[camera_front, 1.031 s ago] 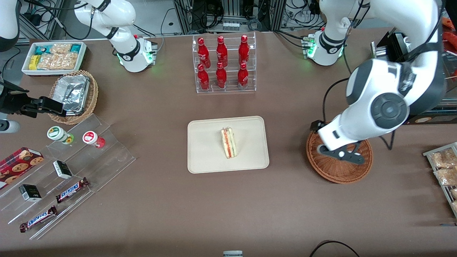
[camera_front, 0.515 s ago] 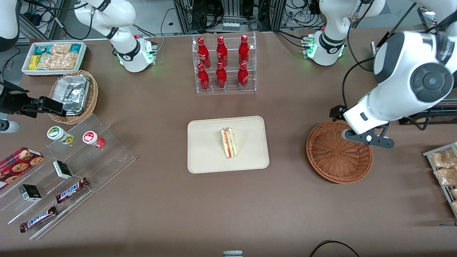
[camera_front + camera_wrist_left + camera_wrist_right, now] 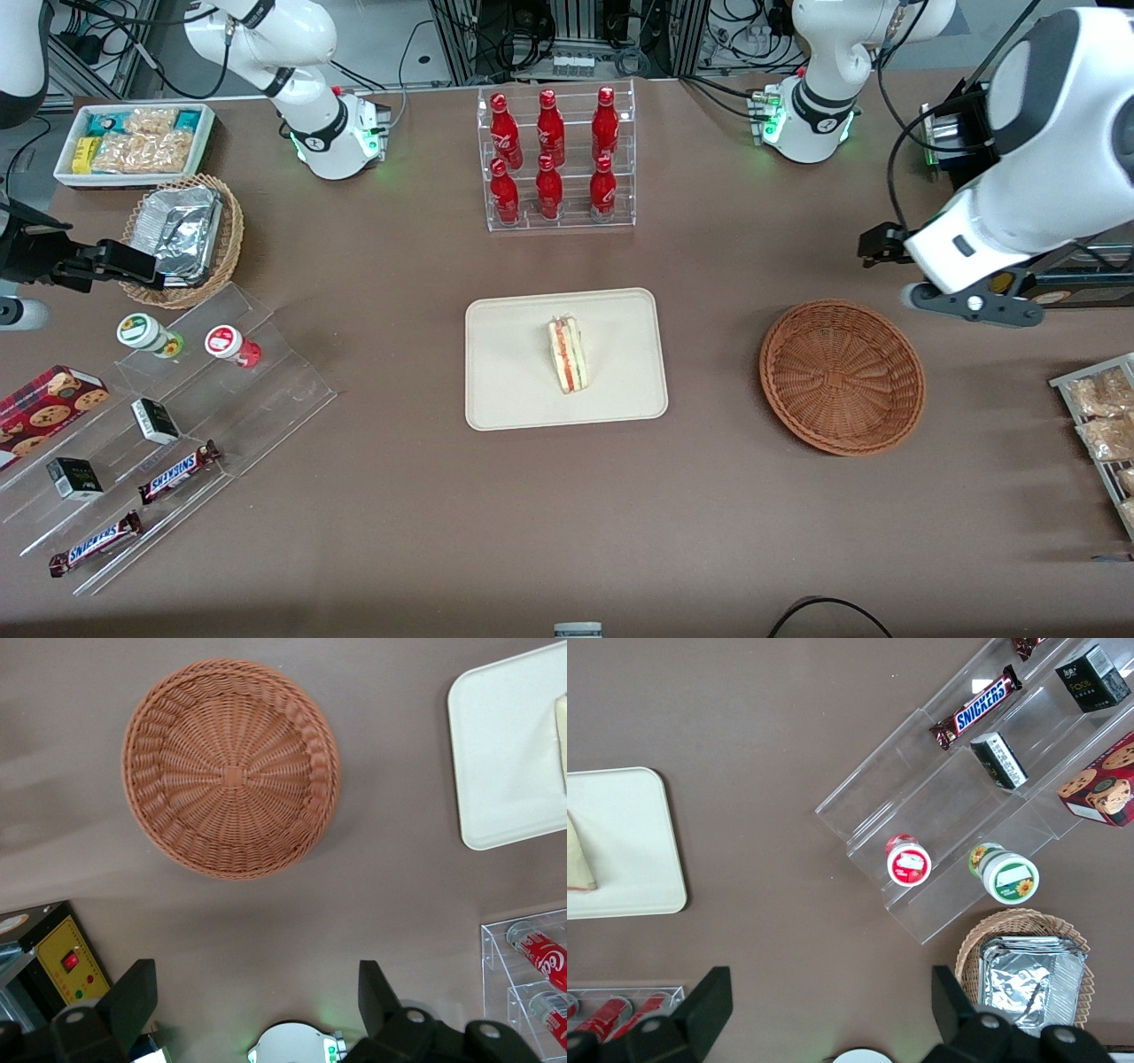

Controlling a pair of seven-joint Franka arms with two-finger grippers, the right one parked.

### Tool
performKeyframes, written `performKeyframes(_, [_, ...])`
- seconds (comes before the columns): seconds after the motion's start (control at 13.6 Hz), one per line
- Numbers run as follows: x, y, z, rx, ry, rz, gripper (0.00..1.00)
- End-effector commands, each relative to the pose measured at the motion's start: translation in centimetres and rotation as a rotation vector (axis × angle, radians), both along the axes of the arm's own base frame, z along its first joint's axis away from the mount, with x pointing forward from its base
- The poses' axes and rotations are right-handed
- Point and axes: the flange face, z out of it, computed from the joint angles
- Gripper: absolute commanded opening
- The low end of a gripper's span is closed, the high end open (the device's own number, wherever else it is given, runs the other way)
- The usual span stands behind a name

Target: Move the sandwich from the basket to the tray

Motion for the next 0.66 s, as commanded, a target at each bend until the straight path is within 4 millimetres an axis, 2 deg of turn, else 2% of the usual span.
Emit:
performKeyframes(0.0, [-1.5,1.7,1.6,0.009,-0.001,0.013,1.0])
performKeyframes(0.15, [-2.3,2.3,2.7,0.012,0.002,0.025,1.0])
performKeyframes(0.22, [-2.5,3.2,2.9,0.014,0.013,0.042,1.0])
performKeyframes(0.59, [-2.4,5.5,3.5,0.019,0.013,0.085,1.0])
